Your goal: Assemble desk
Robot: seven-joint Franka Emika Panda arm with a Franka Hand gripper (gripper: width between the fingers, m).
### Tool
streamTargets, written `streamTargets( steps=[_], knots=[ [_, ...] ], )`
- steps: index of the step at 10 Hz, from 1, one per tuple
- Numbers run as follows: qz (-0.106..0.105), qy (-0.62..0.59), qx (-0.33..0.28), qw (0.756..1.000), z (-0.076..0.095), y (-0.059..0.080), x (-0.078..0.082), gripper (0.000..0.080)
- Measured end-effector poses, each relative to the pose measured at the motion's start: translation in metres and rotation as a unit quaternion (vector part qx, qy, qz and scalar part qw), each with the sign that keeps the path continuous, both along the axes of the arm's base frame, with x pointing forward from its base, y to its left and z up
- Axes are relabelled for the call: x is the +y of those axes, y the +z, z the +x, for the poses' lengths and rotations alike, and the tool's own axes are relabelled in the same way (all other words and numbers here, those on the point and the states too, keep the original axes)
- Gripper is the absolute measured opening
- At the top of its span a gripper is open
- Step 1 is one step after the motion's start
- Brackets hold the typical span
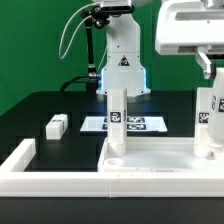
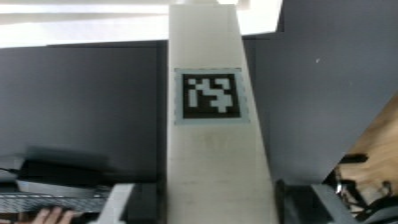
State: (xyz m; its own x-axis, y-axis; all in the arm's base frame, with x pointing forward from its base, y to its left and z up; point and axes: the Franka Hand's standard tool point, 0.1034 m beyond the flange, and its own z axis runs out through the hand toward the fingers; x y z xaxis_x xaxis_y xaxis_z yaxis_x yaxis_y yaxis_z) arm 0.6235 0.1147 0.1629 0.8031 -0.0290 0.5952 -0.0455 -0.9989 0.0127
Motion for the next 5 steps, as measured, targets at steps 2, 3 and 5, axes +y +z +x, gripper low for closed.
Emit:
streamTargets(
  steps=[2, 3, 5],
  knots=[
    [0.003, -0.006, 0.001, 1.000, -0.0002, 0.0001, -0.0028, 0.0287],
    [0.002, -0.006, 0.001, 1.000, -0.0004, -0.0007, -0.0031, 0.0287],
    [-0.002, -0.004, -0.001, 1.000, 0.0002, -0.0019, -0.0070, 0.0287]
  ],
)
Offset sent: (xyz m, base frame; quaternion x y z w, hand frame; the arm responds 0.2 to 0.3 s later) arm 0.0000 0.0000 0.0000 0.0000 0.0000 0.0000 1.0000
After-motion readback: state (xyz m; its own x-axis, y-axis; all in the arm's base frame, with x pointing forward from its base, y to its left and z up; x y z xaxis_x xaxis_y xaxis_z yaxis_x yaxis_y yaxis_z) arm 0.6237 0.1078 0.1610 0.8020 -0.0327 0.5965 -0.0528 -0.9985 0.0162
